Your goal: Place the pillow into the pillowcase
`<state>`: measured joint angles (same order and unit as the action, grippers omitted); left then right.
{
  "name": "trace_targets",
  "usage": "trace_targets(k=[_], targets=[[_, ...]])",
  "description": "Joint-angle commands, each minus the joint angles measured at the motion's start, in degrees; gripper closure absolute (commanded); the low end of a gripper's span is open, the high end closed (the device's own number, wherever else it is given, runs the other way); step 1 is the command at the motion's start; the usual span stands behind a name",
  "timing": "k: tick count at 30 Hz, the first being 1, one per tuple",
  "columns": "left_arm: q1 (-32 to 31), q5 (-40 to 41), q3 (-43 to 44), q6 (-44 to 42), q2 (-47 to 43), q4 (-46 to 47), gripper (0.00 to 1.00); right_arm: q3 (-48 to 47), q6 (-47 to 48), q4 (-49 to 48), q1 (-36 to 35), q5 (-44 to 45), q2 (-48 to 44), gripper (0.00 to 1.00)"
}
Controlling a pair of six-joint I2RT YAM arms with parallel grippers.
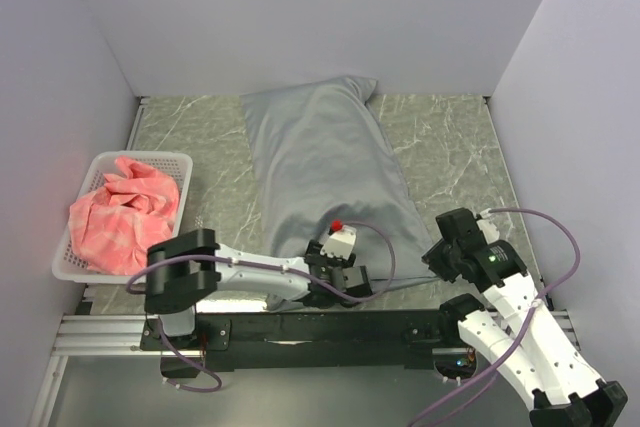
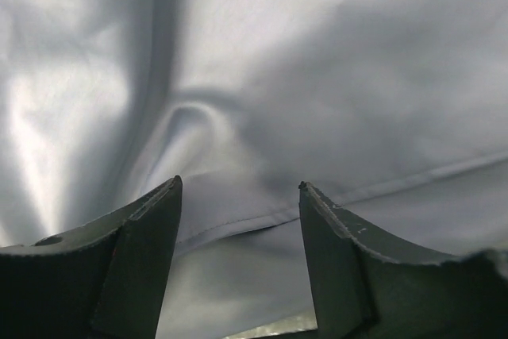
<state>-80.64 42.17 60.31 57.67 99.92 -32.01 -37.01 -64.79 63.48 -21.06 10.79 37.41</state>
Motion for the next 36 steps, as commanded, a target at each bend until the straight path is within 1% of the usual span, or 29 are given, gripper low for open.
trace_targets(k=[1,4,7,10,11,13,14,15,16,17,18,19,21,23,24,25,26,27,28,29,31,32,33,34,35,36], targets=[[-2.5,7.9,5.5,6.5,4.5,-13.0,0.33,0.1,1.4,-3.8,0.2,0.0,-0.6,0.67],[-2.9,8.5,6.7,6.8,6.2,-14.5,0.34,0.3,1.8,-4.3,0.2,0.4,-1.3,0.67],[-2.9,7.1,6.6,4.6,7.2,-11.9,0.39,0.4,2.2,-4.6,0.2,0.5,-1.6,0.66],[-2.9,5.2,6.7,1.5,7.7,-7.8,0.55,0.5,2.7,-4.9,0.3,0.3,-2.3,0.66],[-2.9,4.0,6.7,0.0,7.7,-6.8,0.68,0.4,2.9,-4.8,0.2,0.4,-2.5,0.66],[-2.9,2.9,6.9,-1.0,6.9,-4.7,0.80,0.2,3.2,-4.4,0.3,0.9,-3.5,0.67],[-2.9,2.2,6.9,-1.7,6.3,-3.7,0.91,0.0,3.4,-3.9,0.3,1.8,-3.7,0.67],[-2.9,0.3,6.7,-3.2,4.8,-2.5,0.95,-0.1,3.5,-3.5,0.3,2.0,-4.4,0.67],[-3.0,-0.9,6.1,-4.3,3.8,0.5,0.99,-0.1,3.6,-3.5,0.3,2.4,-4.7,0.67],[-3.1,-2.3,5.6,-6.3,2.9,2.2,0.99,-0.1,3.7,-3.1,0.3,3.0,-5.0,0.67],[-3.5,-5.2,5.3,-7.0,0.8,3.5,0.99,0.0,3.9,-3.1,0.2,3.1,-5.5,0.67],[-3.5,-6.5,4.4,-7.7,-0.2,4.9,0.99,0.2,4.0,-3.6,0.4,3.0,-5.8,0.67],[-3.6,-10.9,3.2,-9.1,-3.0,9.7,0.99,1.3,4.2,-4.5,0.3,2.6,-6.1,0.66],[-3.6,-12.6,1.6,-9.0,-5.0,12.8,0.99,2.6,5.0,-7.4,0.3,1.1,-6.0,0.66],[-3.6,-12.6,1.1,-8.1,-6.7,12.5,0.99,4.1,5.5,-8.9,0.3,0.2,-5.7,0.66],[-3.6,-10.0,1.0,-7.0,-7.5,11.6,0.98,5.1,6.1,-10.6,0.2,-1.0,-5.2,0.65],[-3.6,-9.0,1.0,-4.8,-8.2,10.3,0.95,6.0,7.1,-14.7,0.2,-2.1,-3.5,0.63],[-2.9,-7.9,1.0,-3.6,-9.6,8.0,0.89,7.6,7.5,-16.6,0.2,-4.1,-2.4,0.63],[-2.5,-6.9,0.3,-2.7,-10.5,7.3,0.76,8.1,8.1,-20.0,0.1,-5.1,-0.9,0.62],[-1.9,-6.9,-0.4,-1.6,-11.5,7.2,0.68,8.4,8.8,-21.7,0.0,-5.6,1.9,0.59],[0.8,-7.4,-3.6,-0.6,-14.3,7.7,0.40,8.6,9.1,-26.2,-1.0,-5.6,4.5,0.53],[1.8,-7.9,-4.8,-0.1,-15.0,7.8,0.39,8.4,9.8,-27.5,-2.0,-5.2,7.1,0.44],[3.9,-8.2,-5.9,0.2,-16.2,8.0,0.36,7.6,10.2,-28.7,-2.4,-4.8,8.6,0.40],[5.0,-8.8,-8.0,0.3,-16.7,8.8,0.31,7.0,10.7,-31.0,-2.9,-3.5,10.1,0.36],[5.9,-10.3,-9.0,0.0,-17.1,9.7,0.31,6.1,12.0,-32.0,-3.5,-2.7,13.4,0.30],[7.6,-11.1,-9.9,-0.1,-17.7,10.4,0.31,4.0,12.8,-32.5,-3.7,-1.7,15.0,0.27]])
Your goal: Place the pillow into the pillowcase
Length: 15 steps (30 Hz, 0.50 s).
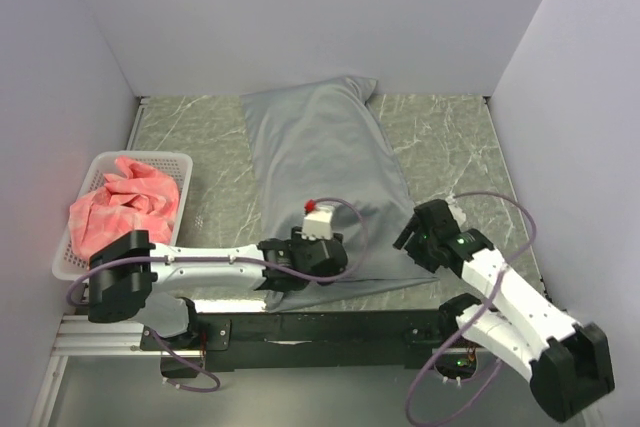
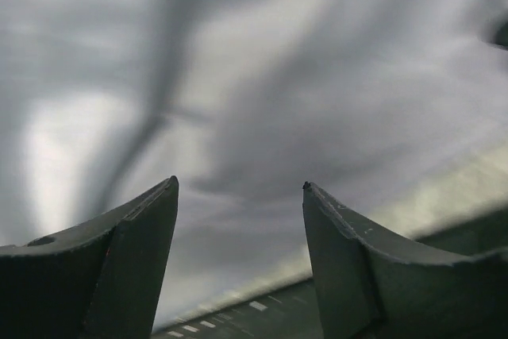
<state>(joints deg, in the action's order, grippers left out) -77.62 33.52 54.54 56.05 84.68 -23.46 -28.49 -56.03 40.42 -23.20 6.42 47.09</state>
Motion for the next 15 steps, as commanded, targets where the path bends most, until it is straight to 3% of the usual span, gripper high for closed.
trace_targets(k=[1,5,9,15], targets=[[5.1,-2.8,-5.8,1.3,-2.8,3.3,0.31,-6.0,4.7,-9.4,-1.8,5.0,6.8,0.24],[7.7,-6.2,-7.8,-0.8,-2.4,6.9,0.33,-10.2,7.8,-11.8,-1.8,15.9,15.5,0.12],[8.1,-8.1,-6.9,-2.2,3.4,7.6,0.42,-14.1,10.1,-12.5,-1.5,19.5,24.4,0.10],[8.2,-12.0,-7.8,-5.2,8.6,12.9,0.81,-15.6,11.5,-14.3,-0.4,19.4,35.2,0.15]])
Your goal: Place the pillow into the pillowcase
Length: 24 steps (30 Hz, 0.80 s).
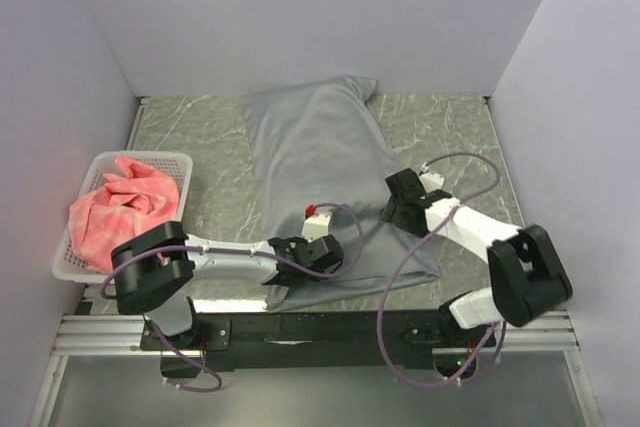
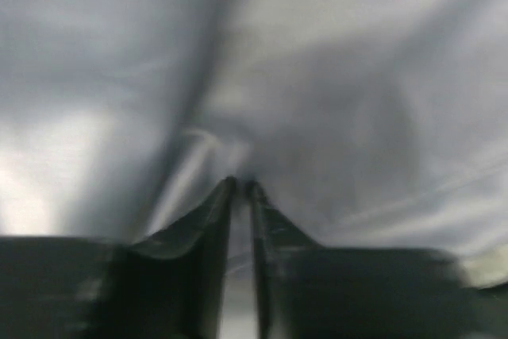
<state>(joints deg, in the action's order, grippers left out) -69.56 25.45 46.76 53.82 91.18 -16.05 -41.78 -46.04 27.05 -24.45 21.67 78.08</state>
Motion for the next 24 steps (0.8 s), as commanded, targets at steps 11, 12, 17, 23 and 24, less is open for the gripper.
trace_targets(k=[11,12,17,23,24], targets=[[-8.5,-9.8,3.9,-5.7,1.4,5.2,0.99,1.6,5.3,2.3,14.6,-1.5,-8.9,1.00],[-8.8,-10.3,3.3,-5.5,1.1,5.4,0.99,2.0,5.5,2.5,15.3,-1.9,-10.6,1.00],[-11.0,-12.2,-0.7,-2.2,-0.9,8.7,0.99,1.9,7.4,4.2,17.7,-5.7,-16.6,0.97],[-11.7,-13.3,-1.9,-1.8,-3.3,11.7,0.99,3.5,5.8,3.7,12.9,-11.1,-23.7,0.70],[-11.7,-12.8,-1.2,-1.5,-4.3,10.5,0.97,3.7,5.3,3.7,11.9,-11.2,-24.5,0.67]])
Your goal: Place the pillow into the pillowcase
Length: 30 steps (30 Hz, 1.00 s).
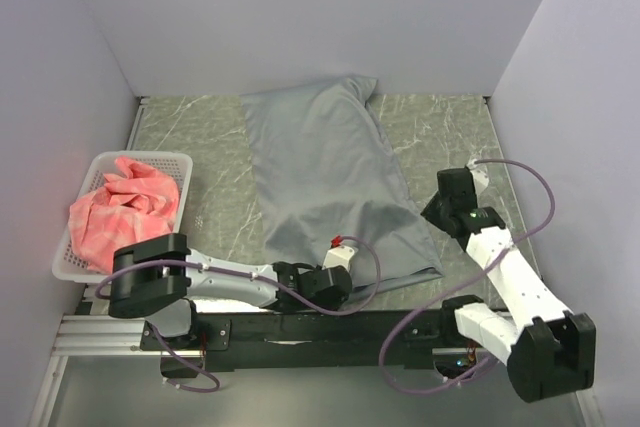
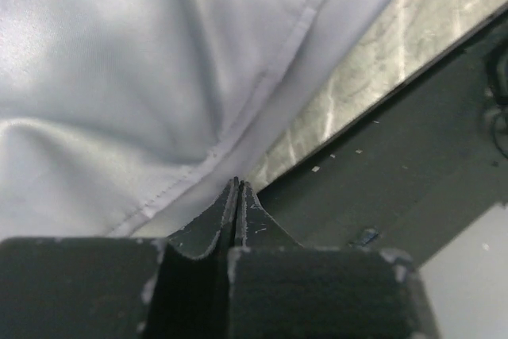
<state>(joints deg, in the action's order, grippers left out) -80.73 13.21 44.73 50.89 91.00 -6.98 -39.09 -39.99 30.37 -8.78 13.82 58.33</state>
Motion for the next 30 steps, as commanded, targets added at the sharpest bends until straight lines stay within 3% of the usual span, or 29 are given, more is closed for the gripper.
trace_targets(k=[1,3,4,6,9,10,12,14,19,30], targets=[[-0.6,0.9,1.1,1.8,-5.4,0.8,0.91,1.2,-1.8,0.0,-6.3,-3.9,-5.6,0.64],[-0.5,2.9,1.1,3.0,-10.6,-0.4,0.78,1.2,-2.4,-1.0,-9.3,-4.5,-7.7,0.51],[-0.6,4.2,1.0,3.9,-12.5,-2.1,0.61,1.0,-3.1,-1.4,-11.3,-3.3,-8.0,0.45],[0.1,8.3,1.2,5.2,-18.5,-4.6,0.54,0.9,-3.3,-2.2,-14.6,-4.1,-8.8,0.27],[2.4,13.9,1.5,8.4,-26.2,-11.2,0.28,2.0,-2.1,-6.5,-14.9,-10.5,-9.1,0.01],[3.2,14.8,1.7,9.0,-28.0,-12.6,0.20,2.2,-1.2,-7.2,-14.9,-11.2,-9.0,0.00],[5.8,16.7,2.5,9.6,-32.2,-17.7,0.15,2.2,-0.3,-7.5,-14.9,-11.4,-9.2,0.00],[7.6,18.2,3.1,10.5,-35.4,-22.2,0.01,1.8,1.2,-7.4,-14.9,-11.8,-9.3,0.00],[8.2,24.8,3.9,12.1,-39.7,-28.5,0.01,4.2,2.2,-10.3,-14.9,-13.6,-11.6,0.00],[8.6,30.4,0.5,19.5,-43.3,-33.0,0.01,3.4,6.2,-8.8,-14.8,-9.3,-10.6,0.00]])
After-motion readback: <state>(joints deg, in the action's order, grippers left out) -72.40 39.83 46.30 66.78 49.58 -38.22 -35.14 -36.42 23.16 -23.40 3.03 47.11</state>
